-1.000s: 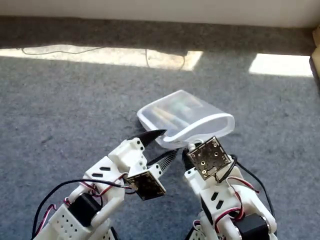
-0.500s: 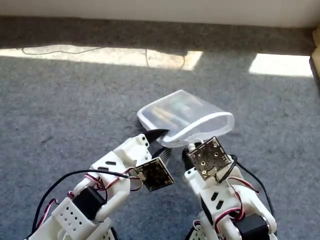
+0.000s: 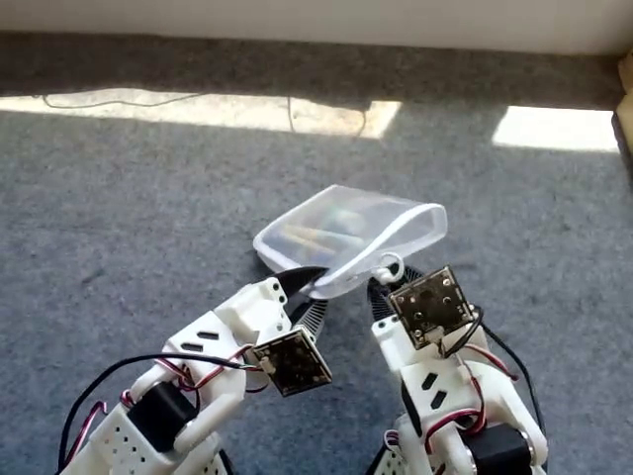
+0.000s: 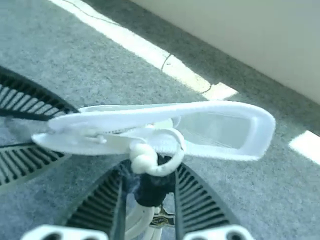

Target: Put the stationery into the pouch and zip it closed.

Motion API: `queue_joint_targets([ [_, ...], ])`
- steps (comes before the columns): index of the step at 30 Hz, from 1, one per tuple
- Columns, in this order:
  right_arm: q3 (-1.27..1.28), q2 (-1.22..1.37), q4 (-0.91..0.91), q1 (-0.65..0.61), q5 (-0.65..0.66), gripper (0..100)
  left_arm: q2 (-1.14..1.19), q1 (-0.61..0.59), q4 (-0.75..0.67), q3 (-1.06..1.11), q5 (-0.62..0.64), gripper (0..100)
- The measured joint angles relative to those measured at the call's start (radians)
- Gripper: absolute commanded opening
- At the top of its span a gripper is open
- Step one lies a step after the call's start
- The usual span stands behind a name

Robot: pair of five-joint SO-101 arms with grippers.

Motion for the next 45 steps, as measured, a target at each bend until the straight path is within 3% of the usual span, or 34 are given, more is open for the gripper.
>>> queue_joint_targets([
  [13,0.006,0.012,-0.169,0.183,-0.003,0.8,-0.121,-0.032,0.1,-0.003,0.0,0],
  [28,0.221,0.011,-0.477,0.445,0.038,0.8,-0.226,-0.032,0.196,-0.005,0.0,0],
  [38,0.295,0.002,-0.56,0.46,0.089,0.9,-0.226,-0.055,0.196,-0.005,0.0,0],
  [41,0.295,0.002,-0.56,0.46,0.089,3.3,-0.226,-0.055,0.196,-0.005,0.0,0],
  [45,0.295,0.002,-0.54,0.462,0.089,16.9,-0.226,-0.055,0.196,-0.005,0.0,0],
])
